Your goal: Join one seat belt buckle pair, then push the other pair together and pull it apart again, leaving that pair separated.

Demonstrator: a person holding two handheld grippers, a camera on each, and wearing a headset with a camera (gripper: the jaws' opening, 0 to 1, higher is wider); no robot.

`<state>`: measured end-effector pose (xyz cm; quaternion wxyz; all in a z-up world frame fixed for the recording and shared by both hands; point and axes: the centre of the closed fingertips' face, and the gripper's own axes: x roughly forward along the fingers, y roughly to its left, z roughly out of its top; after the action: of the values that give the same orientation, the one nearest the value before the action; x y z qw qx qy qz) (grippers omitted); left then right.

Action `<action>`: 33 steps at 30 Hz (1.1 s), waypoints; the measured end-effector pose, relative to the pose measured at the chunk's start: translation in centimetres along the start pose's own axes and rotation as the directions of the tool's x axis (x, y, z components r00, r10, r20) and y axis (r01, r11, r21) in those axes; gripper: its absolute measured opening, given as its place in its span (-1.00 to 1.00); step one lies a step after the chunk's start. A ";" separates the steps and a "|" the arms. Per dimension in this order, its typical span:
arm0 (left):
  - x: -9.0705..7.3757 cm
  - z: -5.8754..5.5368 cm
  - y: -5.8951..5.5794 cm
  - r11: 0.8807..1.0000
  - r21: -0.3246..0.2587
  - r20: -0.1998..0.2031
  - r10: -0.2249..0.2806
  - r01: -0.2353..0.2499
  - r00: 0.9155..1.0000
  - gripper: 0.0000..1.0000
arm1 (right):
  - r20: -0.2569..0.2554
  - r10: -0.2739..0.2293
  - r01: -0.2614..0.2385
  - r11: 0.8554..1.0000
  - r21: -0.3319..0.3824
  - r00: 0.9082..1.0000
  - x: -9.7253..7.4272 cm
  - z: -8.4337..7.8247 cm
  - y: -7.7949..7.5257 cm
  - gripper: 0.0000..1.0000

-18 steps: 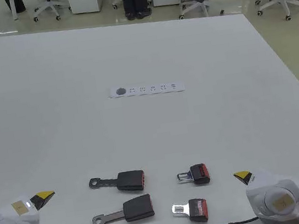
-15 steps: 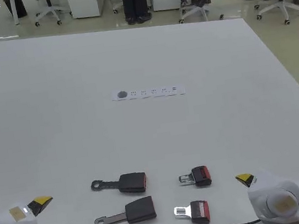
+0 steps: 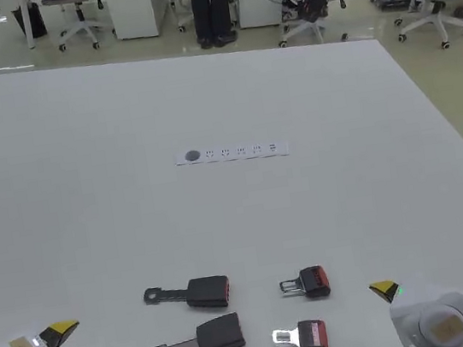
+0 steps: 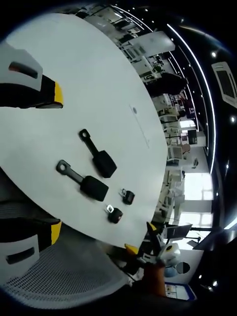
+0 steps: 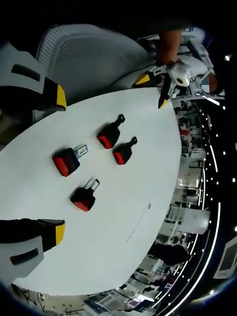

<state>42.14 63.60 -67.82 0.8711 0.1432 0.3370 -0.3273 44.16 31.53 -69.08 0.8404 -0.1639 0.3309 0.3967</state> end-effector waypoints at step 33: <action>0.6 0.4 -0.3 1.000 0.005 -0.009 -0.020 0.020 1.000 0.84 | -0.012 -0.018 0.017 1.000 -0.002 1.000 -0.3 0.3 -0.5 0.80</action>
<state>42.42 62.90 -67.97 0.8658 0.1438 0.3415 -0.3362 44.53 31.25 -68.69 0.8416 -0.1700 0.3343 0.3886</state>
